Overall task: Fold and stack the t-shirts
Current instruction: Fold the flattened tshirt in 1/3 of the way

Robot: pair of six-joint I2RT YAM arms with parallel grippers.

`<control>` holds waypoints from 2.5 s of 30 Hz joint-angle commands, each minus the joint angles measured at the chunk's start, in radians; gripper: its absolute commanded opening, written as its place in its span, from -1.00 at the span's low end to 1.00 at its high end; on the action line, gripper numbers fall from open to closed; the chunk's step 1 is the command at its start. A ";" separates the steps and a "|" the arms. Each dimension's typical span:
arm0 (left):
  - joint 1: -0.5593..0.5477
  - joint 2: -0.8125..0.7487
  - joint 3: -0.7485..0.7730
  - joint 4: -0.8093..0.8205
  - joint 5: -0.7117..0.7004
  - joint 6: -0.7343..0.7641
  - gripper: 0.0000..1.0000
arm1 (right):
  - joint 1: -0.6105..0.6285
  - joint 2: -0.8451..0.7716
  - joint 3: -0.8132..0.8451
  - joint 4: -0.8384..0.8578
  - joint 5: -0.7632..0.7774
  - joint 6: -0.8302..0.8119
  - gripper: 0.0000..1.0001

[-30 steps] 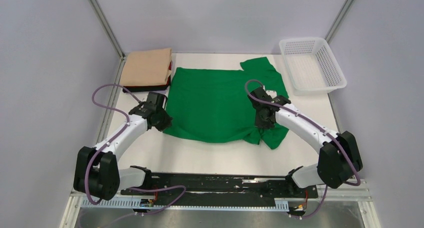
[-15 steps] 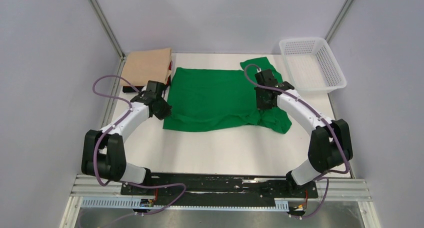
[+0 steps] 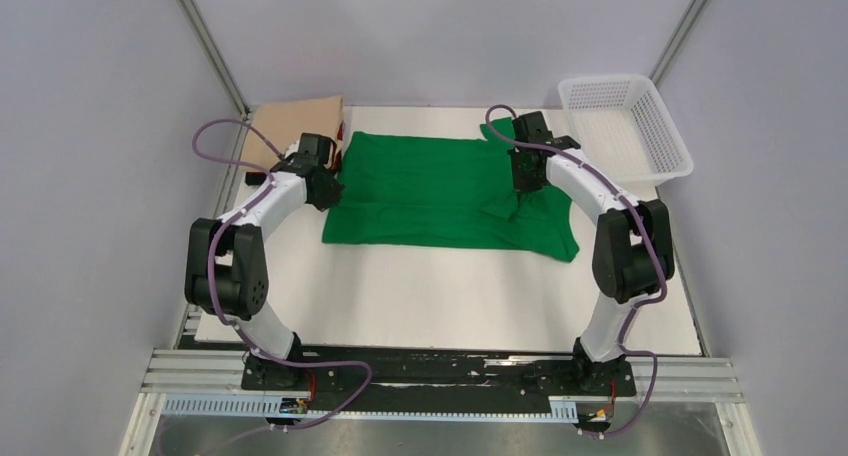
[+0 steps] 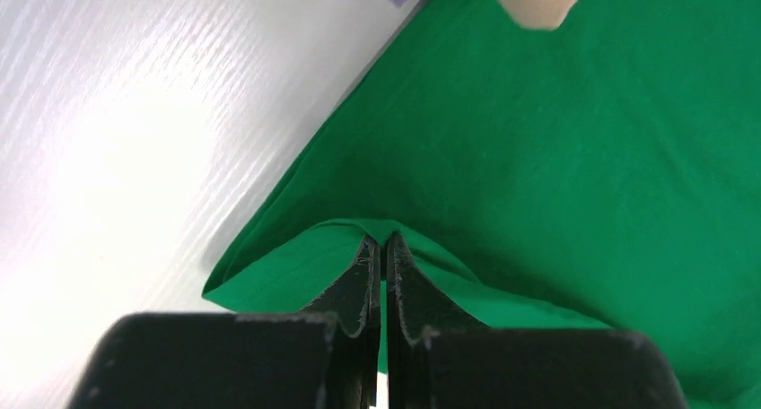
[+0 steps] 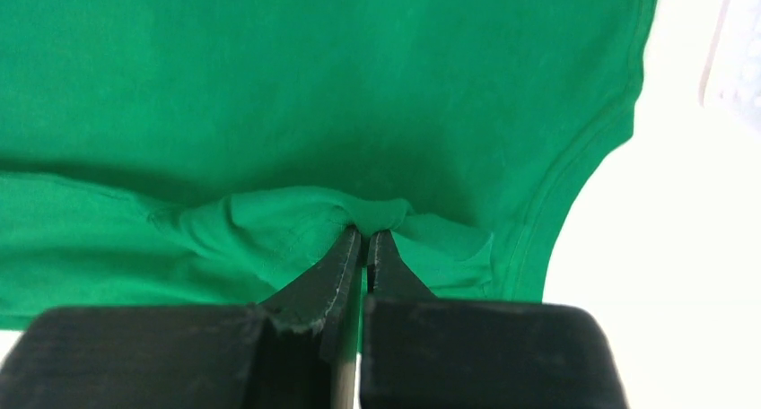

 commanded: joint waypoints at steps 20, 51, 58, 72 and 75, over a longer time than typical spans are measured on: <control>0.018 0.102 0.236 -0.062 -0.076 0.087 0.99 | -0.077 0.129 0.250 0.083 0.055 0.172 1.00; -0.001 -0.226 -0.101 0.004 0.153 0.195 1.00 | -0.031 0.346 0.228 0.371 -0.387 0.384 1.00; -0.002 -0.214 -0.094 0.037 0.230 0.191 1.00 | -0.027 0.464 0.421 0.509 -0.448 0.505 1.00; -0.103 -0.025 0.014 0.129 0.314 0.237 1.00 | -0.036 -0.008 -0.151 0.454 -0.239 0.359 1.00; -0.118 0.073 0.049 0.139 0.284 0.246 1.00 | -0.047 -0.085 -0.285 0.432 -0.242 0.377 1.00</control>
